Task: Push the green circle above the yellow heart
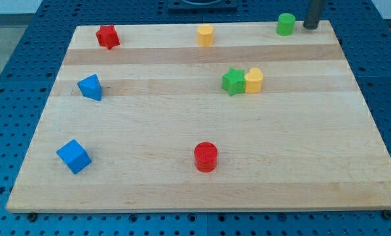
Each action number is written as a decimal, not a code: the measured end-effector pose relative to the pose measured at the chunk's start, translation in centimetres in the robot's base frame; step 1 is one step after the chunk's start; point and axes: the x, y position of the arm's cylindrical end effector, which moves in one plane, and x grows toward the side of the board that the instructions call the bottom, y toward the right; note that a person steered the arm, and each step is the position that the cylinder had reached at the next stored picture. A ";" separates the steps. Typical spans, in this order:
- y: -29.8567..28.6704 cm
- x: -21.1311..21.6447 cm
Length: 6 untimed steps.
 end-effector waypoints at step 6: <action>-11.6 1.3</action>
